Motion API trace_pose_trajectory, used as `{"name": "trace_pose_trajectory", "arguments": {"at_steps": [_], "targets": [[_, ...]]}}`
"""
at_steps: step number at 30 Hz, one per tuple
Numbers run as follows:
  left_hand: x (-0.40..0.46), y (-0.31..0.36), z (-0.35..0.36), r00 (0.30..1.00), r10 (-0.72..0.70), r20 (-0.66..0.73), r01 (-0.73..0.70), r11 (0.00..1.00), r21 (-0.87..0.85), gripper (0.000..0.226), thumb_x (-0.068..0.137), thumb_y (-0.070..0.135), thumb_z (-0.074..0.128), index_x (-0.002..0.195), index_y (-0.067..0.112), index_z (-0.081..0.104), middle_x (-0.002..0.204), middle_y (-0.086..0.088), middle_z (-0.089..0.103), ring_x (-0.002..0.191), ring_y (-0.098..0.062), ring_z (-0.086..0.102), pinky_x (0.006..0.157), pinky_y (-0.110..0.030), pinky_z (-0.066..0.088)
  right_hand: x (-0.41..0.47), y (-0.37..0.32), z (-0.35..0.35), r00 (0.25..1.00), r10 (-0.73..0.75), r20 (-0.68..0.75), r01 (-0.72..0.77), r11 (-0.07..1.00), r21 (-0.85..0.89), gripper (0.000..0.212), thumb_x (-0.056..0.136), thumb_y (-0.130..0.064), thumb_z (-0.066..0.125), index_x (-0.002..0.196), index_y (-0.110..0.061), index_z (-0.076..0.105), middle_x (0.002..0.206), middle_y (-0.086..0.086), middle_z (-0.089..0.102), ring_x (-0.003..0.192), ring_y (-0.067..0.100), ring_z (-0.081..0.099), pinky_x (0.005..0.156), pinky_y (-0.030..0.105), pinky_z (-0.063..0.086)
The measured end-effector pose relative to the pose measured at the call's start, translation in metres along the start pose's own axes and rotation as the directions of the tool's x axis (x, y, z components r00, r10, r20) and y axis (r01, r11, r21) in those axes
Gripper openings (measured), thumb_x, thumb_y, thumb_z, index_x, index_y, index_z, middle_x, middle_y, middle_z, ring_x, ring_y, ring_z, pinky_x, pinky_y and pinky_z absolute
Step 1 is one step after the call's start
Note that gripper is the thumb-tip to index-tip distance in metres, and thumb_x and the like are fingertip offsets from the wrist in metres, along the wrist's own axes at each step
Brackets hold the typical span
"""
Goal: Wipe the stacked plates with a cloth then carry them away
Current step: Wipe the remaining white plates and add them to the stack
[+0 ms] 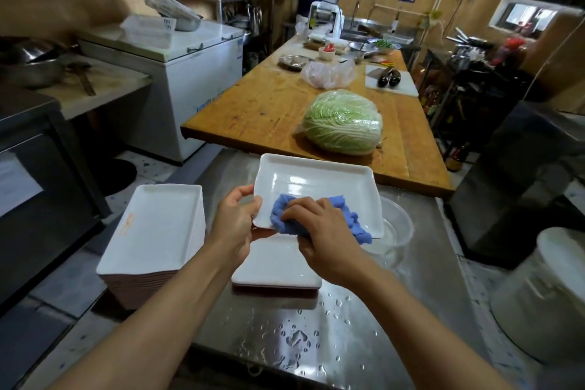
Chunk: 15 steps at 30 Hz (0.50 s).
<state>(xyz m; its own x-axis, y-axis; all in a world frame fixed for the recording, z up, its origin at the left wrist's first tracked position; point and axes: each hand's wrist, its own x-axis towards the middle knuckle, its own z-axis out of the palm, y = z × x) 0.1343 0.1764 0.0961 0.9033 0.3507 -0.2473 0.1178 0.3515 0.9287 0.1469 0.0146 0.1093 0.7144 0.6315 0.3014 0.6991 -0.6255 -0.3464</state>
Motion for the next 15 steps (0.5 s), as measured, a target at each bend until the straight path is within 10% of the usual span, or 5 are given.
{"name": "trace_pose_trajectory", "arguments": {"at_steps": [10, 15], "targets": [[0.015, 0.016, -0.009, 0.993, -0.065, -0.095, 0.067, 0.997, 0.024, 0.020, 0.096, 0.000, 0.042, 0.108, 0.009, 0.056, 0.093, -0.011, 0.061, 0.081, -0.023, 0.059, 0.059, -0.042, 0.051, -0.042, 0.046, -0.024, 0.995, 0.022, -0.099, -0.051, 0.953, -0.298, 0.042, 0.065, 0.001, 0.078, 0.103, -0.014, 0.067, 0.107, 0.002, 0.065, 0.100, 0.029, 0.060, 0.085, 0.042, 0.044], [0.015, 0.013, -0.009, 0.990, -0.132, -0.054, 0.139, 0.979, 0.148, 0.025, 0.096, 0.004, 0.043, 0.116, -0.004, 0.056, 0.097, -0.018, 0.063, 0.076, -0.025, 0.066, 0.057, -0.029, 0.054, -0.037, 0.040, -0.039, 0.988, -0.050, -0.146, 0.029, 0.990, -0.140, 0.032, 0.066, 0.015, 0.069, 0.094, 0.000, 0.065, 0.090, 0.014, 0.062, 0.080, 0.032, 0.056, 0.065, 0.035, 0.048]]}}
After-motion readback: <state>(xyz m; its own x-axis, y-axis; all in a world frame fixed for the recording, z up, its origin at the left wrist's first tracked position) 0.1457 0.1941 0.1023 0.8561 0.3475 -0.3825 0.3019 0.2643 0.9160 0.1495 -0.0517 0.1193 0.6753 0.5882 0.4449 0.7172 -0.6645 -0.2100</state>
